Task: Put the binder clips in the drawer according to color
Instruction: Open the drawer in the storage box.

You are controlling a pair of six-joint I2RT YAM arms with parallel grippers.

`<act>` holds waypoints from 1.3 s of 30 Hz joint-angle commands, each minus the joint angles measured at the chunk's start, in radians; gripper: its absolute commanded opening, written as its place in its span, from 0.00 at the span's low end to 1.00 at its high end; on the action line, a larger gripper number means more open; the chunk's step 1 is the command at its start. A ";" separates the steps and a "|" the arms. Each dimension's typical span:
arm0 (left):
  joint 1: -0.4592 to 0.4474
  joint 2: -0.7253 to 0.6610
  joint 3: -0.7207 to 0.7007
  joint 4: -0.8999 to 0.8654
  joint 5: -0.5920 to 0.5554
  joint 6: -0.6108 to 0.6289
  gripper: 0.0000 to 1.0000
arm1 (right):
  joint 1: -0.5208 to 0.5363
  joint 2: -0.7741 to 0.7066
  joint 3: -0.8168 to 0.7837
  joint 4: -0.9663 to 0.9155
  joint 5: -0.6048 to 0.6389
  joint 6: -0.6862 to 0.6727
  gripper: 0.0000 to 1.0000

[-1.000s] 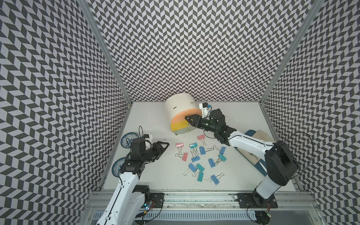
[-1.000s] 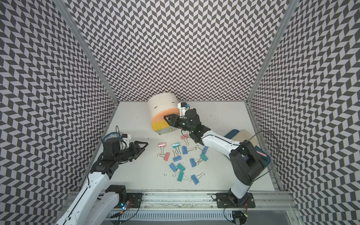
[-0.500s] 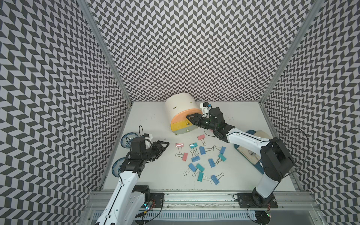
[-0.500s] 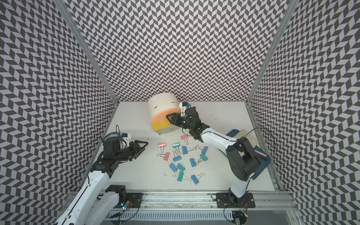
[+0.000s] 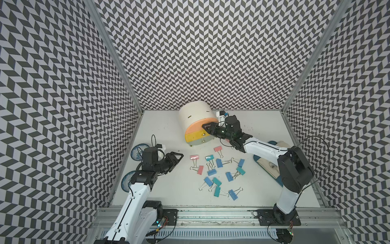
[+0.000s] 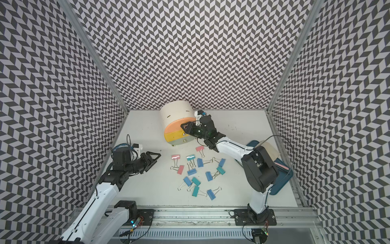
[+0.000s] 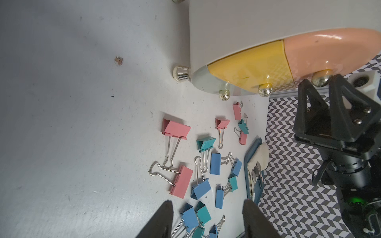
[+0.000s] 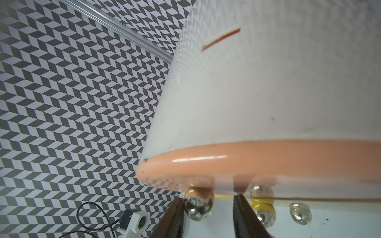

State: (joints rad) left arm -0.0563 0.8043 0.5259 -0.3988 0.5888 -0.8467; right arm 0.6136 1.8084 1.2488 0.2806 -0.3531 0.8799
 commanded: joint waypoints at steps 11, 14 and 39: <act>0.007 -0.001 0.048 -0.024 -0.008 0.032 0.59 | 0.002 0.035 0.060 0.048 0.004 0.029 0.35; 0.009 -0.002 0.049 -0.026 -0.009 0.032 0.59 | 0.002 0.037 0.065 0.048 0.006 0.032 0.32; 0.019 -0.023 0.112 -0.015 -0.015 -0.018 0.59 | 0.015 -0.185 -0.181 0.078 -0.046 0.093 0.17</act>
State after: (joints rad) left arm -0.0433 0.7971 0.6044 -0.4210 0.5827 -0.8577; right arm 0.6247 1.6791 1.0981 0.3122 -0.3836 0.9512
